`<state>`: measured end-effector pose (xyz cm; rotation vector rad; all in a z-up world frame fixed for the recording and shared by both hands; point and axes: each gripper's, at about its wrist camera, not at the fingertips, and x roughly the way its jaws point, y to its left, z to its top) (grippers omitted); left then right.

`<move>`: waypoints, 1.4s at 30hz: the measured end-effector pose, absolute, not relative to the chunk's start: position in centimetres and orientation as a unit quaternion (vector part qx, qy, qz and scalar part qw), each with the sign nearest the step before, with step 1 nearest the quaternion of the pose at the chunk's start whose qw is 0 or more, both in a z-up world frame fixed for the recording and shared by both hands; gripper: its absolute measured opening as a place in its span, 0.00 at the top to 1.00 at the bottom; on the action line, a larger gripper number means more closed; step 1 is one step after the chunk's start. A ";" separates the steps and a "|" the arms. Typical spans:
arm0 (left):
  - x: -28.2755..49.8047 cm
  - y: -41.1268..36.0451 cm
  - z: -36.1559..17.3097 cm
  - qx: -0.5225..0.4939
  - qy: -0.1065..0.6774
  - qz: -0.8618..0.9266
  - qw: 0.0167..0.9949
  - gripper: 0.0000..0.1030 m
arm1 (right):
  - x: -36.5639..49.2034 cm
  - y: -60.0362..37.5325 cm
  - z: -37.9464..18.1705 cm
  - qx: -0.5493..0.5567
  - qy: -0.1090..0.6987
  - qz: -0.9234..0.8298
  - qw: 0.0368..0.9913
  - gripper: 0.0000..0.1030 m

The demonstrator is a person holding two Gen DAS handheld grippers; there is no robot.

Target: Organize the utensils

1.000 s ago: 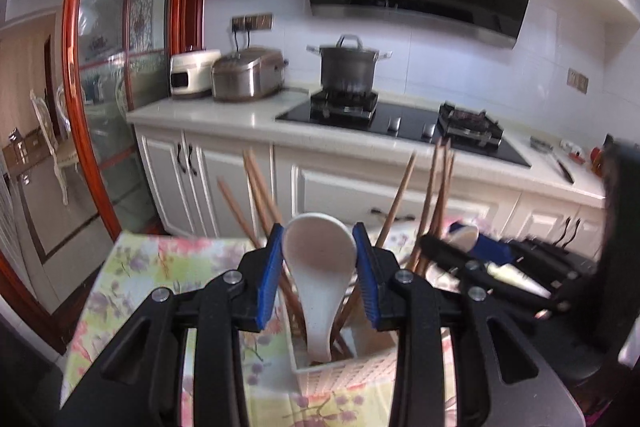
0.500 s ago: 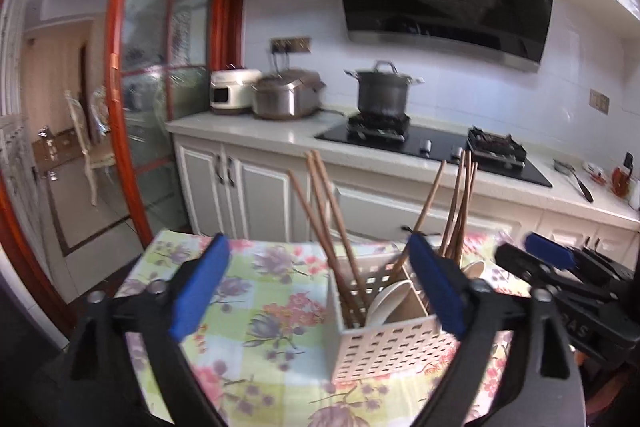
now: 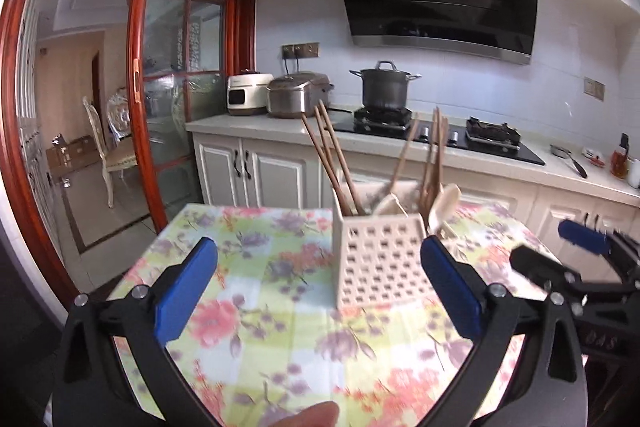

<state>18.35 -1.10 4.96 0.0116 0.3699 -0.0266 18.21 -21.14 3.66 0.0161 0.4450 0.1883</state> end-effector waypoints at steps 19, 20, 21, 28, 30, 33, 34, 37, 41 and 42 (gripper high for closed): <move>16.2 -0.9 6.7 -0.010 0.213 -0.049 0.976 0.04 | 15.4 -21.9 6.6 0.002 0.232 0.118 0.966 0.18; 16.2 -0.8 6.7 -0.011 0.216 -0.055 0.975 0.04 | 15.4 -21.9 6.6 0.000 0.232 0.117 0.966 0.18; 16.1 -0.9 6.6 -0.011 0.217 -0.058 0.974 0.04 | 15.4 -21.9 6.5 -0.001 0.233 0.116 0.966 0.18; 16.0 -1.1 6.7 -0.010 0.226 -0.062 0.972 0.04 | 15.6 -22.5 6.2 -0.001 0.235 0.103 0.967 0.18; 16.1 -1.1 6.7 -0.013 0.229 -0.068 0.971 0.04 | 15.6 -22.6 6.2 0.000 0.235 0.101 0.967 0.18; 16.1 -1.2 6.6 -0.011 0.231 -0.071 0.970 0.04 | 15.6 -22.6 6.2 0.000 0.235 0.102 0.967 0.18; 16.0 -1.2 6.6 -0.009 0.231 -0.070 0.970 0.04 | 15.7 -22.6 6.2 -0.001 0.236 0.102 0.966 0.18; 16.0 -1.3 6.5 -0.010 0.231 -0.071 0.970 0.04 | 15.7 -22.5 6.1 -0.002 0.236 0.102 0.966 0.18; 15.9 -1.3 6.5 -0.007 0.229 -0.066 0.971 0.04 | 15.7 -22.4 6.1 -0.004 0.236 0.100 0.967 0.18; 15.9 -1.3 6.5 -0.007 0.229 -0.065 0.971 0.04 | 15.7 -22.4 6.1 -0.003 0.236 0.100 0.967 0.18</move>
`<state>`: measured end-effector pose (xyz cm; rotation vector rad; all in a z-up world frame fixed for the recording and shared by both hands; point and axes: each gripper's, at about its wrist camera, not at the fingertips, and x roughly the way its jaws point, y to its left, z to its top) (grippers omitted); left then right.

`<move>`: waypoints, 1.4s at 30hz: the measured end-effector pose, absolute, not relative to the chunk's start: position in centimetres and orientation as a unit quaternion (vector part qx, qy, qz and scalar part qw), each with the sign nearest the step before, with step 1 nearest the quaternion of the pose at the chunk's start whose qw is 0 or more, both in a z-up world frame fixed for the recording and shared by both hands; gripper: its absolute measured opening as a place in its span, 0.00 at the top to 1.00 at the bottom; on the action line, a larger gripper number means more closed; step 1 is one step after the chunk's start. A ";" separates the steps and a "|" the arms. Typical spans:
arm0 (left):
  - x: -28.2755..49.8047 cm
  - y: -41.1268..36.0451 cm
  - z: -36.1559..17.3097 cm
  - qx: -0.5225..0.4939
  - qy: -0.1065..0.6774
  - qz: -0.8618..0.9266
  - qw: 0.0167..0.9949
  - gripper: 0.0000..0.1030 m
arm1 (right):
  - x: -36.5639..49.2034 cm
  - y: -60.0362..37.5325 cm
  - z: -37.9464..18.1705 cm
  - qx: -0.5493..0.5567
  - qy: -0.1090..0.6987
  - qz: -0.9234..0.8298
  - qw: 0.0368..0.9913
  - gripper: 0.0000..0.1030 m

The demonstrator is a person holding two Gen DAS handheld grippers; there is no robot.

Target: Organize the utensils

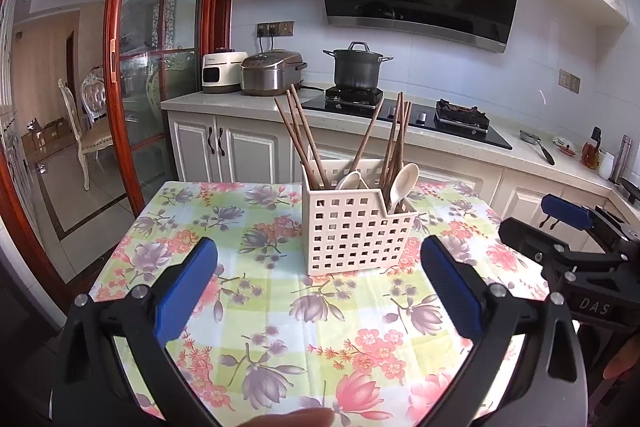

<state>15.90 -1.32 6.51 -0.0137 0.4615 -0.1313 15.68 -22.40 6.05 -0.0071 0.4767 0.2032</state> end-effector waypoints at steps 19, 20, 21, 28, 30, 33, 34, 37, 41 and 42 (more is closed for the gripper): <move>16.0 -1.1 6.7 -0.011 0.232 -0.077 0.970 0.04 | 15.6 -22.7 6.1 0.001 0.234 0.110 0.966 0.18; 15.9 -1.1 6.7 -0.012 0.232 -0.078 0.970 0.04 | 15.6 -22.7 6.1 0.002 0.234 0.110 0.966 0.18; 16.0 -1.0 6.7 -0.012 0.232 -0.079 0.969 0.04 | 15.6 -22.8 6.1 0.001 0.234 0.110 0.966 0.18; 16.0 -1.0 6.7 -0.015 0.234 -0.082 0.969 0.04 | 15.5 -22.7 6.1 -0.001 0.233 0.116 0.966 0.18; 16.0 -1.0 6.7 -0.015 0.234 -0.083 0.969 0.04 | 15.5 -22.6 6.1 -0.002 0.232 0.117 0.966 0.18; 16.0 -0.9 6.7 -0.015 0.233 -0.083 0.969 0.04 | 15.4 -22.4 6.1 -0.003 0.231 0.119 0.966 0.18; 16.0 -0.9 6.7 -0.015 0.233 -0.084 0.969 0.04 | 15.4 -22.4 6.1 -0.003 0.231 0.119 0.966 0.18; 16.0 -1.0 6.7 -0.016 0.235 -0.085 0.968 0.04 | 15.3 -22.4 6.1 -0.002 0.232 0.119 0.965 0.18; 15.9 -1.1 6.8 -0.015 0.234 -0.086 0.968 0.04 | 15.3 -22.3 6.1 -0.002 0.231 0.120 0.966 0.18; 15.9 -1.1 6.8 -0.014 0.234 -0.087 0.968 0.04 | 15.3 -22.4 6.1 -0.003 0.231 0.120 0.966 0.18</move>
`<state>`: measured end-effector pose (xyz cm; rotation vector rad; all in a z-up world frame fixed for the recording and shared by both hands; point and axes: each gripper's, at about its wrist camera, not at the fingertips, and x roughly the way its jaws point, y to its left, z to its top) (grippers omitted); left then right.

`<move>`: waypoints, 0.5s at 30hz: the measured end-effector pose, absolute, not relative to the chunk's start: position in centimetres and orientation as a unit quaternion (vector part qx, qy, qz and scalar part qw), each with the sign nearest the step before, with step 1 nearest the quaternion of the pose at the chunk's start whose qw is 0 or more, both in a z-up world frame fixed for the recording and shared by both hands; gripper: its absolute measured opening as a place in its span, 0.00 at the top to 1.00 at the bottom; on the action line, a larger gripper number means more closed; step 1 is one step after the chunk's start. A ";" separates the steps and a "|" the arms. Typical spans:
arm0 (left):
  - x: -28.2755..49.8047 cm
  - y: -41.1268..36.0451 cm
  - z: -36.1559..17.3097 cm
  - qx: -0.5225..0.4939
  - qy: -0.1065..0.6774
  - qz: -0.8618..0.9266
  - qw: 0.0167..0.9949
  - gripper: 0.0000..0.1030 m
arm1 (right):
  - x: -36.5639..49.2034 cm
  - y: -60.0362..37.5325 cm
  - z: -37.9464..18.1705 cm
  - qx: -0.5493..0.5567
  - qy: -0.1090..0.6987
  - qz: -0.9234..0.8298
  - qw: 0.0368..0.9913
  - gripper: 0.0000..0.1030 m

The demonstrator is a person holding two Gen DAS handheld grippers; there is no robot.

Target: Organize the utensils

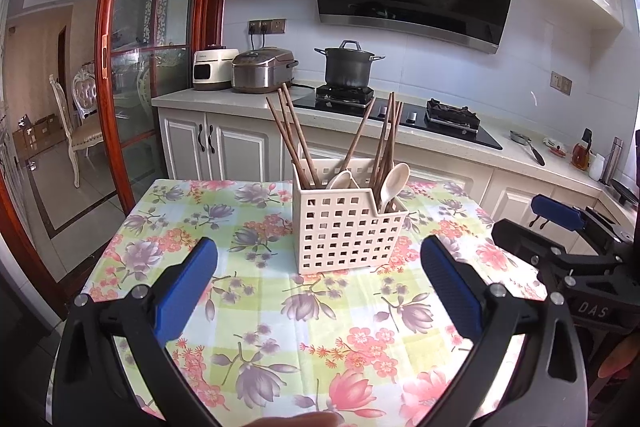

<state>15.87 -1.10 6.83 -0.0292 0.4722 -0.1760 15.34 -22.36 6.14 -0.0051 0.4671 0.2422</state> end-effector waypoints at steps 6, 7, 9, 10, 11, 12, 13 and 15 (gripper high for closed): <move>16.0 -1.3 6.7 -0.012 0.236 -0.088 0.968 0.04 | 15.0 -22.2 6.2 -0.005 0.229 0.122 0.966 0.18; 16.0 -1.3 6.7 -0.011 0.235 -0.088 0.968 0.04 | 15.0 -22.2 6.2 -0.005 0.229 0.122 0.966 0.18; 16.0 -1.4 6.7 -0.011 0.235 -0.088 0.968 0.04 | 15.0 -22.2 6.2 -0.004 0.228 0.123 0.966 0.18; 16.0 -1.3 6.7 -0.011 0.235 -0.088 0.968 0.04 | 15.0 -22.2 6.3 -0.004 0.228 0.123 0.966 0.18; 16.0 -1.3 6.7 -0.012 0.235 -0.089 0.968 0.04 | 15.0 -22.1 6.3 -0.003 0.227 0.123 0.966 0.18; 16.0 -1.3 6.6 -0.012 0.235 -0.088 0.968 0.04 | 15.0 -22.2 6.3 -0.003 0.228 0.123 0.966 0.18; 16.0 -1.4 6.6 -0.012 0.235 -0.088 0.968 0.04 | 15.0 -22.2 6.3 -0.003 0.228 0.123 0.966 0.18; 15.9 -1.3 6.7 -0.011 0.235 -0.089 0.968 0.04 | 15.0 -22.2 6.3 -0.003 0.228 0.123 0.966 0.18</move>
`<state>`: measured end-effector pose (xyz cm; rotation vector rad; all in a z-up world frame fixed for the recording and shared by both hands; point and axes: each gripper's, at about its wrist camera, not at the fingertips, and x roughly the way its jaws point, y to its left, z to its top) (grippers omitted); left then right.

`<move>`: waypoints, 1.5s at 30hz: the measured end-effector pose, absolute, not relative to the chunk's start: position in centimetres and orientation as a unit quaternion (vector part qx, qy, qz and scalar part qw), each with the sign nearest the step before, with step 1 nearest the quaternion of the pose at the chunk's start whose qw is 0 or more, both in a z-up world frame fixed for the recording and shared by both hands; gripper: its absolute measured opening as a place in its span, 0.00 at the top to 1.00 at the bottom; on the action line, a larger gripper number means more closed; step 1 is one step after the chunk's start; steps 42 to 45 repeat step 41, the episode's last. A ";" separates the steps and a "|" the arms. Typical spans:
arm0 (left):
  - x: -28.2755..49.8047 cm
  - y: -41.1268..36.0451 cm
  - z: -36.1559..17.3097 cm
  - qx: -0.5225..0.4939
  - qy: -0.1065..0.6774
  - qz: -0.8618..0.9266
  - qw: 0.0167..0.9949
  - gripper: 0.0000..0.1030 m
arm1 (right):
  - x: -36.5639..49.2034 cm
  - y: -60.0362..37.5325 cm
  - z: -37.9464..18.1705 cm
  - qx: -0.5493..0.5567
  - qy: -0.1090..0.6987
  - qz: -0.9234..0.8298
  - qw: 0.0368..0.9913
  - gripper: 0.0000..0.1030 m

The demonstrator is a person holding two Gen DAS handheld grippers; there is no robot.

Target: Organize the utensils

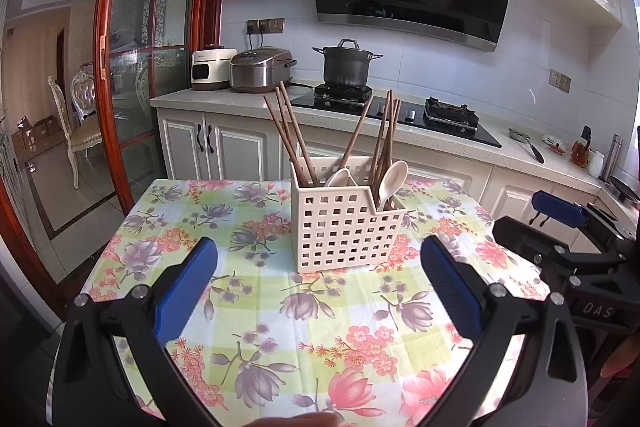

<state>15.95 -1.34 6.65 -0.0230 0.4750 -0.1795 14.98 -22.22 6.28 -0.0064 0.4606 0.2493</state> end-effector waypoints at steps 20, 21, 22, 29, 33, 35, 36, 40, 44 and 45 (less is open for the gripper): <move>15.7 -1.6 6.5 -0.005 0.232 -0.092 0.968 0.04 | 14.9 -22.2 6.4 -0.003 0.225 0.123 0.967 0.18; 15.6 -1.6 6.5 -0.004 0.230 -0.092 0.969 0.04 | 14.9 -22.2 6.4 -0.002 0.225 0.123 0.967 0.18; 15.6 -1.6 6.5 -0.004 0.229 -0.093 0.969 0.04 | 14.8 -22.2 6.4 -0.002 0.225 0.124 0.966 0.18; 15.7 -1.6 6.3 -0.003 0.226 -0.082 0.971 0.04 | 14.8 -22.3 6.4 -0.002 0.226 0.123 0.966 0.18; 15.8 -1.6 6.2 -0.002 0.226 -0.086 0.970 0.04 | 14.9 -22.4 6.4 -0.001 0.226 0.122 0.966 0.18; 15.9 -1.5 6.3 -0.005 0.227 -0.088 0.970 0.04 | 14.9 -22.4 6.4 -0.001 0.226 0.123 0.966 0.18; 16.0 -1.5 6.3 -0.005 0.227 -0.086 0.970 0.04 | 15.0 -22.4 6.4 -0.001 0.226 0.123 0.966 0.18; 16.1 -1.2 6.3 -0.012 0.230 -0.085 0.969 0.04 | 14.9 -22.5 6.4 -0.001 0.225 0.122 0.967 0.18; 16.1 -1.1 6.4 -0.014 0.230 -0.085 0.969 0.04 | 14.9 -22.5 6.4 -0.001 0.225 0.122 0.967 0.18; 16.1 -1.1 6.4 -0.014 0.230 -0.085 0.969 0.04 | 14.9 -22.5 6.4 -0.001 0.225 0.122 0.967 0.18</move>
